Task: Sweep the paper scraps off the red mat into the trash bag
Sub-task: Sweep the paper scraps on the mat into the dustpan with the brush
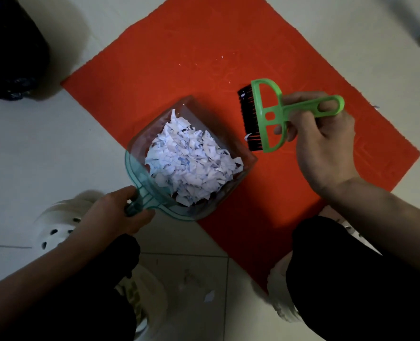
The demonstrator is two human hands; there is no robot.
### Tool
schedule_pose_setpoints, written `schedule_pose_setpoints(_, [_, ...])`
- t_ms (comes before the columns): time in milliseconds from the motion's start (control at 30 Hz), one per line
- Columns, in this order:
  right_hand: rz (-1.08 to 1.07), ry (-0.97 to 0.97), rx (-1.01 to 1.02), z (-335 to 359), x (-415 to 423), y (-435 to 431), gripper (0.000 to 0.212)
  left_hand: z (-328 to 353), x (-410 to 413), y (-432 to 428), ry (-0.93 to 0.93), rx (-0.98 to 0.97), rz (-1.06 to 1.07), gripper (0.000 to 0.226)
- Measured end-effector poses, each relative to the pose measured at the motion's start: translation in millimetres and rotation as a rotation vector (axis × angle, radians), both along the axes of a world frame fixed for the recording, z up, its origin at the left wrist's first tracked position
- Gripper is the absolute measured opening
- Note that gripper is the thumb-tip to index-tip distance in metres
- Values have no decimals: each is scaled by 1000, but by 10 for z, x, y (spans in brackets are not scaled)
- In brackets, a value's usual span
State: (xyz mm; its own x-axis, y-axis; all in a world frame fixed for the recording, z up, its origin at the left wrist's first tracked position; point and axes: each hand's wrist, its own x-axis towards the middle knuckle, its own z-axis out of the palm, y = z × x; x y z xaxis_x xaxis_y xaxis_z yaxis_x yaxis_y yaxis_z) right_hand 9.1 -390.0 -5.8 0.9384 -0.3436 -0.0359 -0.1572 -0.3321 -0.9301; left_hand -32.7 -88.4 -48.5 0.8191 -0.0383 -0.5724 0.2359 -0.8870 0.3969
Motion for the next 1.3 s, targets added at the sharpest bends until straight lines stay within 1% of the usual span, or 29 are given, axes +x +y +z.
schedule_pose_setpoints(133, [-12,27,29,-9,9,12,24,22,21,158,-51,-17,35,38])
schedule_pose_setpoints(267, [-6,42,86,-22,13,47,25,35,35,333,-65,-10,67,28])
schedule_pose_setpoints(433, [0,46,117,-17,36,127,24,57,-20,390,-81,37,49,26])
schedule_pose_setpoints(533, [-1,30,197,23,70,243,24,56,-46,330,-84,14,54,27])
schedule_pose_setpoints(633, [3,26,378,54,95,399,21,60,-32,250,-69,-13,70,31])
schedule_pose_setpoints(667, [21,44,411,53,103,449,20,63,-18,227,-67,-27,80,30])
schedule_pose_setpoints(733, [55,93,368,39,98,501,20,103,11,160,-66,-67,103,26])
schedule_pose_setpoints(800, [60,85,360,46,103,500,20,159,57,95,-68,-86,133,24])
schedule_pose_setpoints(933, [82,-5,392,178,152,473,22,285,152,27,-79,-112,219,27])
schedule_pose_setpoints(1033, [60,-63,454,302,246,426,20,340,204,22,-108,-175,315,30])
schedule_pose_setpoints(1100, [49,-65,473,339,303,405,16,357,241,36,-127,-229,389,27])
schedule_pose_setpoints(1167, [43,-53,484,344,328,401,18,361,272,60,-136,-271,452,25])
schedule_pose_setpoints(1300, [75,-26,497,326,286,457,19,323,257,78,-115,-286,510,25])
